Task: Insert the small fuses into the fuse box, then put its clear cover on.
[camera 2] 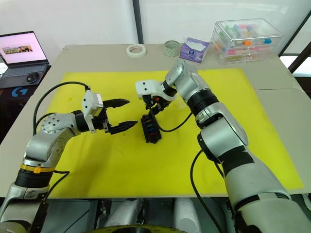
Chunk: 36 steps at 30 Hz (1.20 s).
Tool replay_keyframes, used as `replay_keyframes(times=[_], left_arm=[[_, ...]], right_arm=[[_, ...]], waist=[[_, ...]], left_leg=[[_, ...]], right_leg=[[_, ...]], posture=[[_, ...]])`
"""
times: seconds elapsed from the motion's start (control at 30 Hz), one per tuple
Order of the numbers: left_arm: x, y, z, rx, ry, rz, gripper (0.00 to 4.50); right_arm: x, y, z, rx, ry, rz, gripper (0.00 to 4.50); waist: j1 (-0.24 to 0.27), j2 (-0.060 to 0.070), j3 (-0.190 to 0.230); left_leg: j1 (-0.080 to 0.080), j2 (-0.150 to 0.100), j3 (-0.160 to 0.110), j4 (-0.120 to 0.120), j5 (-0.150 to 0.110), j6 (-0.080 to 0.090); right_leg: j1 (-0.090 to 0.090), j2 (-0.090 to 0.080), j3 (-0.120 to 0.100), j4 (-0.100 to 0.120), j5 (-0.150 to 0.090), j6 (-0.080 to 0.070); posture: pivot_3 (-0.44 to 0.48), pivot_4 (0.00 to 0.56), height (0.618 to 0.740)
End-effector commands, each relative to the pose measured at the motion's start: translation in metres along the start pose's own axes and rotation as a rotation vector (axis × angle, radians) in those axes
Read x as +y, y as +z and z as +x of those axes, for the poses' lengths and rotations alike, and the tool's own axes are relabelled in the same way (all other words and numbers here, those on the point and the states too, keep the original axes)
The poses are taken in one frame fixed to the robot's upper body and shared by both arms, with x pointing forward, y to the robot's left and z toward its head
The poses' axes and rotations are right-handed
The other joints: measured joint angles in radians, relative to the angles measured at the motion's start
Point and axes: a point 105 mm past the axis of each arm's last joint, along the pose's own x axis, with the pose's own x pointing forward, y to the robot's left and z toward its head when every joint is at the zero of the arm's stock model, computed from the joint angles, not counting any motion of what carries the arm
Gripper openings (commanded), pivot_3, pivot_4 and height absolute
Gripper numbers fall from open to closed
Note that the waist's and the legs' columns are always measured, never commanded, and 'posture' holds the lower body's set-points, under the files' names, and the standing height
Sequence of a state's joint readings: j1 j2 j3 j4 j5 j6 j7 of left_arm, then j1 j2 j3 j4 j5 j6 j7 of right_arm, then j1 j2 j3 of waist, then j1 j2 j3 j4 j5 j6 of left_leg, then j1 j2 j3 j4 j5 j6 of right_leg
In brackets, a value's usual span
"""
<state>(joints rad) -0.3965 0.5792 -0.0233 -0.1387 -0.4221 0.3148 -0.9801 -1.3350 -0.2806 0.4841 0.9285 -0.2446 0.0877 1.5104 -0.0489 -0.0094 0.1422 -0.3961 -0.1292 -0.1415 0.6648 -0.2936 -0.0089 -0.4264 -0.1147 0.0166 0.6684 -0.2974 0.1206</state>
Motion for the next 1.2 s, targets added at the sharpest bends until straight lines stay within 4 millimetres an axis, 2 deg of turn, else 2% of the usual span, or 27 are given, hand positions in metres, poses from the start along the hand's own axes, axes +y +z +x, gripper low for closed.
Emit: replay_keyframes(times=[0.03, 0.57, 0.67, 0.73, 0.77, 1.2], left_arm=[[0.000, 0.010, -0.001, -0.012, 0.001, 0.048, 4.50], [-0.001, 0.010, 0.001, -0.020, -0.007, 0.043, 4.50], [-0.001, 0.010, 0.001, -0.017, -0.007, 0.041, 4.50], [-0.001, 0.010, 0.001, -0.017, -0.008, 0.040, 4.50], [-0.001, 0.010, 0.001, -0.016, -0.008, 0.040, 4.50], [0.000, 0.009, 0.000, -0.008, -0.012, 0.037, 4.50]], right_arm=[[-0.005, 0.018, -0.010, -0.047, -0.014, -0.036, 1.69], [-0.009, 0.041, -0.027, -0.170, -0.027, -0.010, 1.69], [-0.007, 0.037, -0.024, -0.179, -0.025, -0.025, 1.11], [-0.007, 0.034, -0.023, -0.179, -0.030, -0.028, 0.37], [-0.005, 0.034, -0.021, -0.178, -0.024, -0.029, 0.14], [0.004, 0.018, -0.013, -0.146, 0.011, -0.010, 0.07]], waist=[[0.000, 0.000, 0.000], [0.000, 0.000, 0.000], [0.000, 0.000, 0.000], [-0.001, 0.000, 0.000], [-0.001, 0.000, 0.000], [-0.001, 0.000, 0.000]], left_leg=[[0.000, 0.000, 0.000, 0.000, 0.000, 0.000], [0.000, 0.000, 0.000, 0.000, 0.000, 0.000], [0.000, 0.000, 0.000, 0.000, 0.000, 0.000], [0.000, 0.000, 0.000, 0.000, 0.000, 0.000], [0.000, 0.000, 0.000, 0.000, 0.000, 0.000], [0.000, 0.000, 0.000, 0.000, 0.000, 0.000]], right_leg=[[0.000, 0.000, 0.000, 0.000, 0.000, 0.000], [0.000, 0.000, 0.000, 0.000, 0.000, 0.000], [0.000, 0.000, 0.000, 0.000, 0.000, 0.000], [0.000, 0.000, 0.000, 0.001, 0.000, 0.000], [0.000, 0.000, 0.000, 0.001, 0.000, 0.000], [0.000, 0.000, 0.000, 0.001, 0.000, 0.000]], posture=[[0.000, 0.150, 0.740], [0.000, 0.150, 0.740], [0.000, 0.150, 0.740], [0.000, 0.150, 0.740], [0.000, 0.150, 0.740], [0.000, 0.150, 0.740]])
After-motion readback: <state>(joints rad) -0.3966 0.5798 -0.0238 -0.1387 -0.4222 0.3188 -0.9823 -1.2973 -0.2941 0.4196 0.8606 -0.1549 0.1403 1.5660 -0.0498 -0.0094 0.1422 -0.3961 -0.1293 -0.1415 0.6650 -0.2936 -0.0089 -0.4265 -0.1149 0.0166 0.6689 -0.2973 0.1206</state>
